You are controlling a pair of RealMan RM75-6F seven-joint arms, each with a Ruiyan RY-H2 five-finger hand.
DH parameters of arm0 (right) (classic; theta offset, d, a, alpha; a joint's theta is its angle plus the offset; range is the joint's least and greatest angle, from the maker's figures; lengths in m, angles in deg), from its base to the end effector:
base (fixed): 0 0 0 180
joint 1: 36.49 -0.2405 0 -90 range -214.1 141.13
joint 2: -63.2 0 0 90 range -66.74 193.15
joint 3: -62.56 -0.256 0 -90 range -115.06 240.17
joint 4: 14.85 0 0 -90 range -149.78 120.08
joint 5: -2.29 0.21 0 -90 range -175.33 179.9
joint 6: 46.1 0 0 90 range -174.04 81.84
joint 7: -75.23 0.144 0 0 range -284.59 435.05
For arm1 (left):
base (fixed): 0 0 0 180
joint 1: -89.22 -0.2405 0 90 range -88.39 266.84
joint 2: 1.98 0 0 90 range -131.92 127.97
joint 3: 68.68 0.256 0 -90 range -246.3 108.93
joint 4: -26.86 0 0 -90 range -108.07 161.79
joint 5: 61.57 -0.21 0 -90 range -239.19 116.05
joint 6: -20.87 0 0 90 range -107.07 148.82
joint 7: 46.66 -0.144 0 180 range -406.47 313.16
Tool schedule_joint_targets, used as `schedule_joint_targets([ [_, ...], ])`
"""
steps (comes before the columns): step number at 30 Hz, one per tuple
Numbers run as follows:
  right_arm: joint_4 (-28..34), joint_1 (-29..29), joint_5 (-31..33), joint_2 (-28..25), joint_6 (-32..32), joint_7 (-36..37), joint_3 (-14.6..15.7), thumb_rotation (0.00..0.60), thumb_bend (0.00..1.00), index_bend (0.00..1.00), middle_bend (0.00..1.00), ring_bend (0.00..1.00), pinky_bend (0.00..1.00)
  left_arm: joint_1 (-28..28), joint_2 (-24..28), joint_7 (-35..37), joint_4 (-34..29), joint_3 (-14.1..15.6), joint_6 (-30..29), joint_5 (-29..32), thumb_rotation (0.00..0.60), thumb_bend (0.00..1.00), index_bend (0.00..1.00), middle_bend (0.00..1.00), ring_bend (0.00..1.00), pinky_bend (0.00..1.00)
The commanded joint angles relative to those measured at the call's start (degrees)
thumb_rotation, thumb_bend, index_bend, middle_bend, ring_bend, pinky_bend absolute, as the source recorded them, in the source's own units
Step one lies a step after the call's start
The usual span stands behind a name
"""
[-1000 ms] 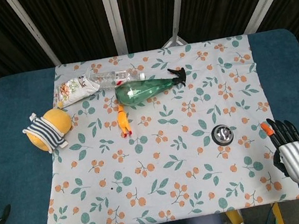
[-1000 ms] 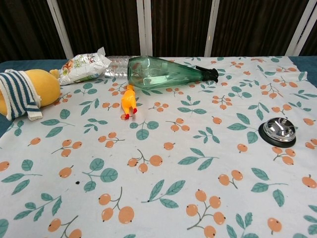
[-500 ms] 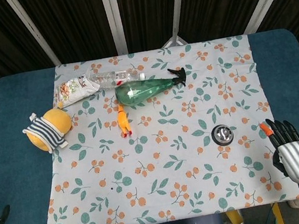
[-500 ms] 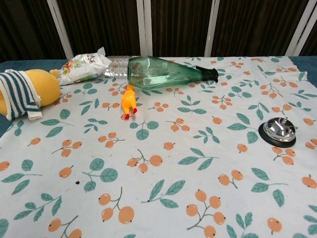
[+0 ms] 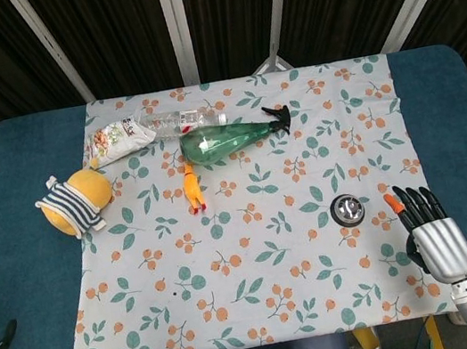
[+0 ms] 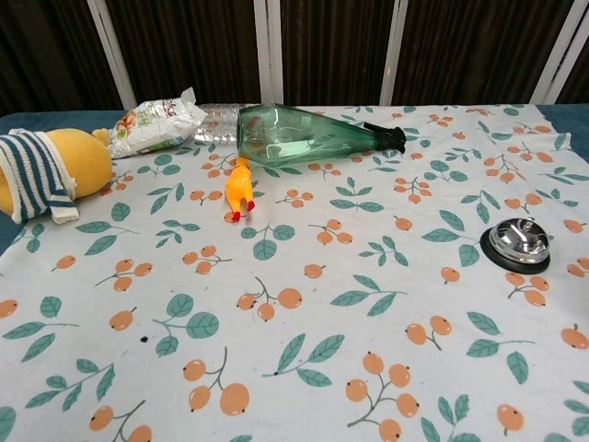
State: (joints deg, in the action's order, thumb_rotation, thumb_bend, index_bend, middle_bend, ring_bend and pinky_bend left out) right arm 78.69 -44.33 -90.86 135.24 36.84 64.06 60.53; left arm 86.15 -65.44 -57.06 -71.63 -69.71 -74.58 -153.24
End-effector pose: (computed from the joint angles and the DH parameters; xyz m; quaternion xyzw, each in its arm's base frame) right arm -0.2678 -0.1889 0.1019 0.6590 -0.3395 0.4039 0.5360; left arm -0.2922 0.1313 0.1693 -0.5796 -0.3398 -0.3821 0.6345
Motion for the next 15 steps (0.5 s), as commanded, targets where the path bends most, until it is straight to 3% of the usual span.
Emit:
schedule_joint_targets([
  [1,0.65,-1.96,1.30,0.34,-3.21,-1.73,-0.84,0.600,1.00,0.09,0.00,0.00,0.00,0.27,-0.20,-0.40,0.25,-0.10,0.16,-0.27,0.600,0.40,0.05,0.00,0.03,0.16],
  [9,2.60,-7.23,6.28,3.01,-11.09,-6.69,-4.02,0.600,1.00,0.09,0.00,0.00,0.00,0.53,-1.02,-1.19,0.99,-0.08,-0.05,-1.27,0.600,0.40,0.05,0.00,0.03,0.16],
  [15,0.03,-11.82,11.23,9.65,-15.29,-9.91,-7.54,0.600,1.00,0.07,0.00,0.00,0.00,0.37,-0.77,-0.58,0.99,-0.25,-0.35,-0.93,0.600,0.40,0.05,0.00,0.03,0.16],
])
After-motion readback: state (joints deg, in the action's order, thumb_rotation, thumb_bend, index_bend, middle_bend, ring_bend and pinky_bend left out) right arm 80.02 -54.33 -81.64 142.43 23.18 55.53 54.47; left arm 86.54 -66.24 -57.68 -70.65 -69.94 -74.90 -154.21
